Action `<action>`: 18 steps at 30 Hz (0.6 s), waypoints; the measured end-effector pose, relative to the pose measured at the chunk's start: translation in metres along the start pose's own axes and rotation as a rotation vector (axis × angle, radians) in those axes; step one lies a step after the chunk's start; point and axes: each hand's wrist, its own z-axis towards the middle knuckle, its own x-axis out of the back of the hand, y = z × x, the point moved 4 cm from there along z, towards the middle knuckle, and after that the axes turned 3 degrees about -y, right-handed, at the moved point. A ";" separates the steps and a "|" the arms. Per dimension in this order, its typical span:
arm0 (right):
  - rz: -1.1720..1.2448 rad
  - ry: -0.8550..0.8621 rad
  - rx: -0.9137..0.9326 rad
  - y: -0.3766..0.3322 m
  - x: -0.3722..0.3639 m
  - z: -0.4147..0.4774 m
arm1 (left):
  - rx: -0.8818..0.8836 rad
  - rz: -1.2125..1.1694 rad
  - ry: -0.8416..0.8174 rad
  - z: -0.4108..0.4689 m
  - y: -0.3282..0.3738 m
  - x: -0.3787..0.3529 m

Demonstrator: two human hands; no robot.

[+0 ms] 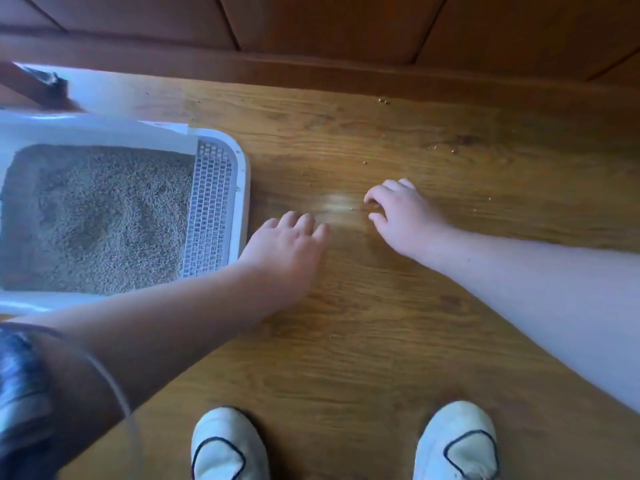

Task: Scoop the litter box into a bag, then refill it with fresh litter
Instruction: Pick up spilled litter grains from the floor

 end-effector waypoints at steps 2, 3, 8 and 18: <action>-0.008 0.027 0.005 -0.002 -0.001 0.010 | 0.006 -0.035 -0.065 0.003 -0.002 -0.006; -0.008 0.035 -0.003 -0.004 -0.001 0.014 | 0.040 -0.105 -0.099 0.004 -0.004 -0.007; -0.016 0.009 -0.051 -0.018 -0.008 0.021 | 0.215 -0.491 -0.118 0.001 -0.015 -0.011; -0.132 -0.002 0.046 -0.016 -0.021 0.033 | 0.733 -1.914 -0.216 -0.001 -0.027 -0.048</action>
